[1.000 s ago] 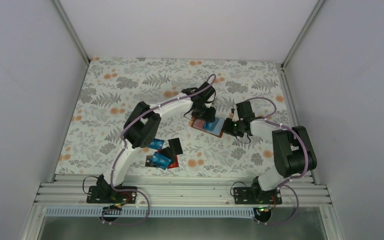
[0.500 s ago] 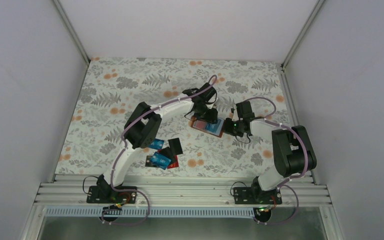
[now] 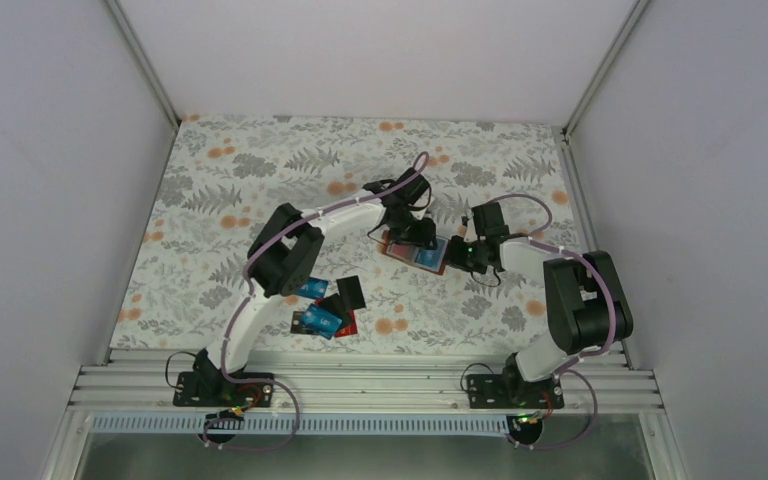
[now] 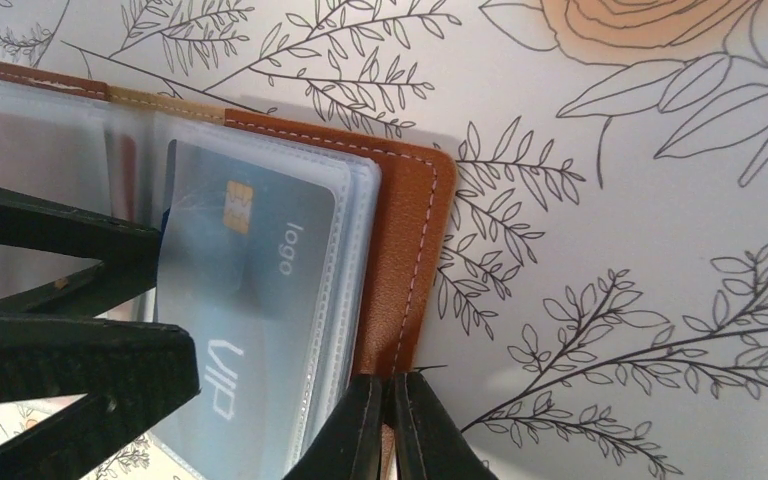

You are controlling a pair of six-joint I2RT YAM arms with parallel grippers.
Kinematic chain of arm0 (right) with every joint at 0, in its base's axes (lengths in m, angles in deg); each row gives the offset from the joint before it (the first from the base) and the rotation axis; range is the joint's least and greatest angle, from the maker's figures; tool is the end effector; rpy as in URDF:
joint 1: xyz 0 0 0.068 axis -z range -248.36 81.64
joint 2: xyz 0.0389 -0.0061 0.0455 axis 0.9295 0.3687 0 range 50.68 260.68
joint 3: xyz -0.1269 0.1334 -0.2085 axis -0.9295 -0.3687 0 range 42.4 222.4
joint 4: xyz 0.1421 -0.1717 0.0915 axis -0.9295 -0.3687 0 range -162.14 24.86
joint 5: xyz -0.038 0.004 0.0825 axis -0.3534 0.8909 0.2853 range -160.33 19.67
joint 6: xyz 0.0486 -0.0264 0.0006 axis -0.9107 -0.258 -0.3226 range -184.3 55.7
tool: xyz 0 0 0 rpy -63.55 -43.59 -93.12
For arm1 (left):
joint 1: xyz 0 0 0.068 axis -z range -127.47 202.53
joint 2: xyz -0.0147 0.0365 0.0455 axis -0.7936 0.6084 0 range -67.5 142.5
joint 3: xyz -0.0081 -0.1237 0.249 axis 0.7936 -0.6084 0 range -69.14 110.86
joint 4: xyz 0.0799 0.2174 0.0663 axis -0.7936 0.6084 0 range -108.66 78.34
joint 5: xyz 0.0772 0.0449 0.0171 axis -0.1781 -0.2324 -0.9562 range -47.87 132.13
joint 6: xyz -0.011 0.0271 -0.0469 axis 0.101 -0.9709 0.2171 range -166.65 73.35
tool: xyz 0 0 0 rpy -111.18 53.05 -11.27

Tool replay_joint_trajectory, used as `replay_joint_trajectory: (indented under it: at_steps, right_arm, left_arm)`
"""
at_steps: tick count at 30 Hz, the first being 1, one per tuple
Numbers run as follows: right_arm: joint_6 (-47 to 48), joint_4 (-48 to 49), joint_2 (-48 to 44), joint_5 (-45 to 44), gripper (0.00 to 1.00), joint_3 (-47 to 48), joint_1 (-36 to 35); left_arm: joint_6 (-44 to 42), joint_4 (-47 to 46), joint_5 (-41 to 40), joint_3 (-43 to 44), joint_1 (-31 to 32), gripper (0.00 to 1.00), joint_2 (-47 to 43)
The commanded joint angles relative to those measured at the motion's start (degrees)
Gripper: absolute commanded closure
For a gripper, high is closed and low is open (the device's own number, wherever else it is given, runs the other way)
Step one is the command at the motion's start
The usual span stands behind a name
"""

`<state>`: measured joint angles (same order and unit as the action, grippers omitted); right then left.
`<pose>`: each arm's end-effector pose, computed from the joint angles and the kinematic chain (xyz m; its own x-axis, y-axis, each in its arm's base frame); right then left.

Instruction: Put the credit cards into the card holder

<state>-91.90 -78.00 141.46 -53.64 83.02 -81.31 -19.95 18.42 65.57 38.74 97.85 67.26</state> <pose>0.2535 0.0694 0.1522 -0.9279 0.2421 -0.2835 0.0996 0.8939 0.4371 0.3292 -0.3543 0.1600 -0.9127 0.3367 -0.2315 0.4086 0.7525 -0.5165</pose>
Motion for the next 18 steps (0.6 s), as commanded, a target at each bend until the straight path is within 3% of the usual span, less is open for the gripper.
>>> replay_joint_trajectory:
  at_steps: [1,10,18]
  right_arm:
    - [0.6,-2.2,1.1,-1.6,0.92,-0.8,-0.8]
    - [1.0,-2.2,1.2,-1.3,0.92,-0.9,-0.8]
    - [1.3,-3.2,0.5,-1.8,0.92,-0.2,-0.8]
  left_arm:
    - [1.4,-2.1,1.5,-1.5,1.1,0.52,-2.3]
    - [-4.2,1.3,-13.1,-4.2,0.1,0.30,-12.2]
    - [-12.1,3.6,-26.9,-11.1,-1.5,0.31,-16.0]
